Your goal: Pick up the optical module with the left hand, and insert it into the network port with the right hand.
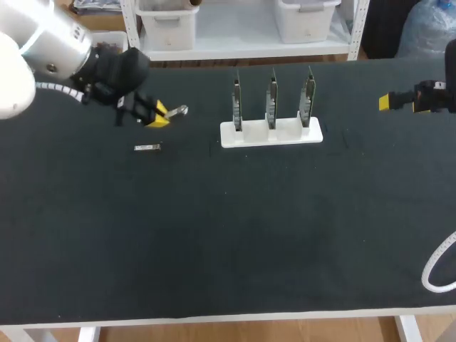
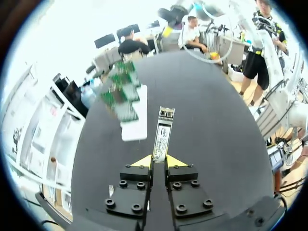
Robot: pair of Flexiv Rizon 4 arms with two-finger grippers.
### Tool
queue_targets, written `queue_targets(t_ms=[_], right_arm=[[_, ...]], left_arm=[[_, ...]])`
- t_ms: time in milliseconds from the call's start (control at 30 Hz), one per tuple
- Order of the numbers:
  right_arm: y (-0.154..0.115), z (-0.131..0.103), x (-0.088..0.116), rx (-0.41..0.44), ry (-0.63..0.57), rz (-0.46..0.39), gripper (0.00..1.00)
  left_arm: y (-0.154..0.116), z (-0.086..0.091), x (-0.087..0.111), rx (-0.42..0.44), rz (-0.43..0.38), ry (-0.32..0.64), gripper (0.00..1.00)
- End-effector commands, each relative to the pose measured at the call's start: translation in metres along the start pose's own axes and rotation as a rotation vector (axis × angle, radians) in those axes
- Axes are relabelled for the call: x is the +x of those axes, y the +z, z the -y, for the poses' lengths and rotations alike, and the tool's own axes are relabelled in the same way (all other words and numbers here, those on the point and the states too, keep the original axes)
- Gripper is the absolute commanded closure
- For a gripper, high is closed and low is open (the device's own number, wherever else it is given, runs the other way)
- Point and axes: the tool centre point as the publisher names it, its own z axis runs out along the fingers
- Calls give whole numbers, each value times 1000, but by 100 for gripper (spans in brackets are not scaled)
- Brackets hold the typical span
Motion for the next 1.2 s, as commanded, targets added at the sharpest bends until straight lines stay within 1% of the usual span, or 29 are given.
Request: queue_targets(t_ms=[33,100,133,1200], right_arm=[[-1,-1,0,4,1,0,0],[-1,-1,0,4,1,0,0],[-1,-1,0,4,1,0,0],[-1,-1,0,4,1,0,0]], left_arm=[[14,13,-17,-84,301,33,100],[20,16,-23,-108,322,24,100],[22,18,-23,-126,318,6,100],[22,18,-23,-126,318,6,100]])
